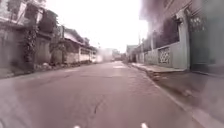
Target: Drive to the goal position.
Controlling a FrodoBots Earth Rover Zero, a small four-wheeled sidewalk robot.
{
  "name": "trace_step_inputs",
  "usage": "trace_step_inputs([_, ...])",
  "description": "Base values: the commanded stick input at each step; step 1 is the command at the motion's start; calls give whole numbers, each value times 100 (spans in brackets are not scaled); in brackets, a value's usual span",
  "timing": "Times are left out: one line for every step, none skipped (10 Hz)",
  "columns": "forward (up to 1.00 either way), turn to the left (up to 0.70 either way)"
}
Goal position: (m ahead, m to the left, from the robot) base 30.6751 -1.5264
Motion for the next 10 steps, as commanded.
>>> trace_step_inputs([100,1])
trace_step_inputs([100,1])
trace_step_inputs([100,1])
trace_step_inputs([100,1])
trace_step_inputs([100,1])
trace_step_inputs([100,1])
trace_step_inputs([100,1])
trace_step_inputs([100,1])
trace_step_inputs([100,1])
trace_step_inputs([100,1])
